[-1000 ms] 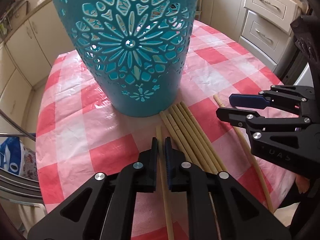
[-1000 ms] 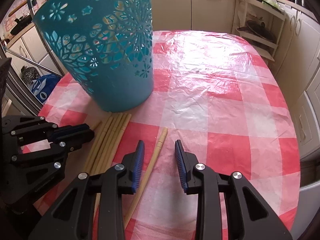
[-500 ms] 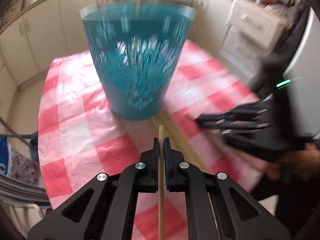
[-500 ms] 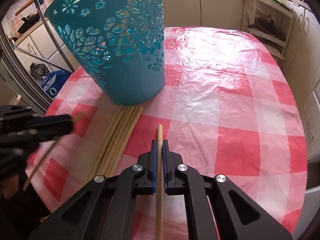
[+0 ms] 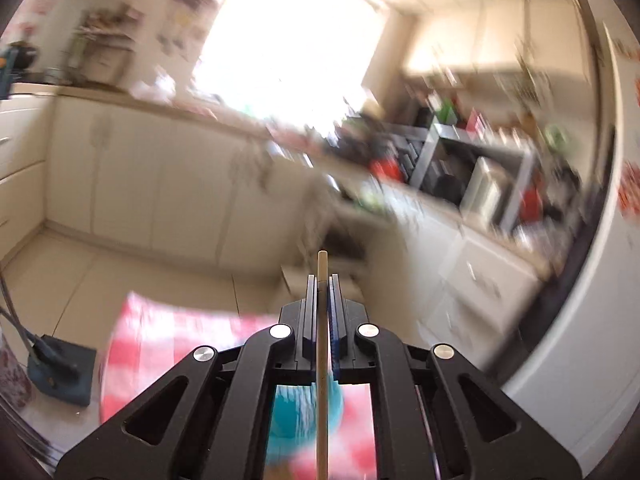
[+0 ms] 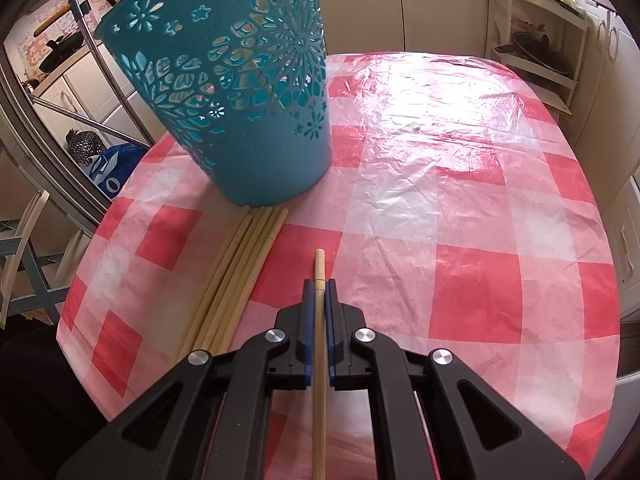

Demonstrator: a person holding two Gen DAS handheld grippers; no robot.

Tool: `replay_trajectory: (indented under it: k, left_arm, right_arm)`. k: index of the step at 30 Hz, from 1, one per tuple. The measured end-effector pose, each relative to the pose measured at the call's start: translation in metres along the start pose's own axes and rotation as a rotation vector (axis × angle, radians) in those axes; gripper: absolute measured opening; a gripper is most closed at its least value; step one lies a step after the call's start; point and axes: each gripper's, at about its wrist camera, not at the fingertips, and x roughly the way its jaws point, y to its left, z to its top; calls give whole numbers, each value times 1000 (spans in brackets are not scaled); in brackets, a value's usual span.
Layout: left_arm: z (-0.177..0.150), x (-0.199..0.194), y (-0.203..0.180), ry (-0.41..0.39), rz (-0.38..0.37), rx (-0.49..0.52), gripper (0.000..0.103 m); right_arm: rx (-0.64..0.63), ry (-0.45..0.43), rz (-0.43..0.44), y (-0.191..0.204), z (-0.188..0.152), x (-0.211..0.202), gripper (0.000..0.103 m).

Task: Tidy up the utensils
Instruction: 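Lift the left tool's stick and release it into the basket while the right tool holds its stick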

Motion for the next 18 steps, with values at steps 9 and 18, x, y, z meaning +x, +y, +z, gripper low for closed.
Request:
replay_trajectory:
  k: [9, 18]
  left_arm:
    - [6, 47, 16, -191, 214, -69, 5]
    - [-22, 58, 24, -100, 241, -36, 5]
  right_arm:
    - [-25, -9, -2, 3, -1, 1, 6]
    - [-32, -6, 10, 2, 2, 3, 6]
